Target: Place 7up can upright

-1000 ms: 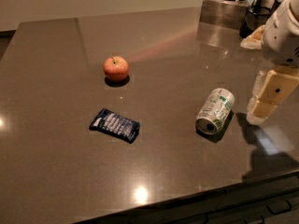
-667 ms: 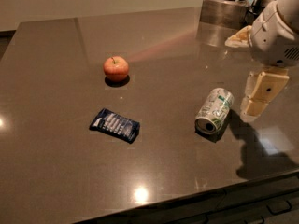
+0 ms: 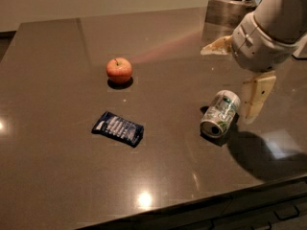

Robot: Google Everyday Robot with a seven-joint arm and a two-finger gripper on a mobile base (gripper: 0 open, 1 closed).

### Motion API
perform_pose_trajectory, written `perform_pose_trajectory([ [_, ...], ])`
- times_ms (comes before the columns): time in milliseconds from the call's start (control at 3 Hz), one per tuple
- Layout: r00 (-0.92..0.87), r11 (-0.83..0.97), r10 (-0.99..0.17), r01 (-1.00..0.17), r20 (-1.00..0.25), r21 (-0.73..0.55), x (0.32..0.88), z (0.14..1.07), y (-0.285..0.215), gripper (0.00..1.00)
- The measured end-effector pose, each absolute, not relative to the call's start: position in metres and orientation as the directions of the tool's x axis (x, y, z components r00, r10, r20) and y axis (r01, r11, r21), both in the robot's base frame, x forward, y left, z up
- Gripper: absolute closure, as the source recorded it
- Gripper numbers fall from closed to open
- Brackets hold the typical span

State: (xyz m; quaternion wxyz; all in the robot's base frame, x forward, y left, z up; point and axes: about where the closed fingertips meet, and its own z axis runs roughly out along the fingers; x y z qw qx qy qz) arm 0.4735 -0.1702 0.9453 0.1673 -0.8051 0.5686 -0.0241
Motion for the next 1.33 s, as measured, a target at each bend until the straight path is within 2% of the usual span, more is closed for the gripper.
perform_pose_trajectory([
  [333, 0.570, -0.540, -0.818, -0.805, -0.070, -0.246, 0.475, 0.923, -0.159, 0.00],
  [667, 0.681, -0.665, -0.732, -0.722, -0.028, -0.191, 0.470, 0.902, -0.152, 0.00],
  [1000, 0.756, -0.750, -0.654, -0.651, -0.011, -0.119, 0.461, 0.876, -0.152, 0.00],
  [1333, 0.772, -0.769, -0.636, -0.634, -0.001, -0.086, 0.461, 0.863, -0.156, 0.00],
])
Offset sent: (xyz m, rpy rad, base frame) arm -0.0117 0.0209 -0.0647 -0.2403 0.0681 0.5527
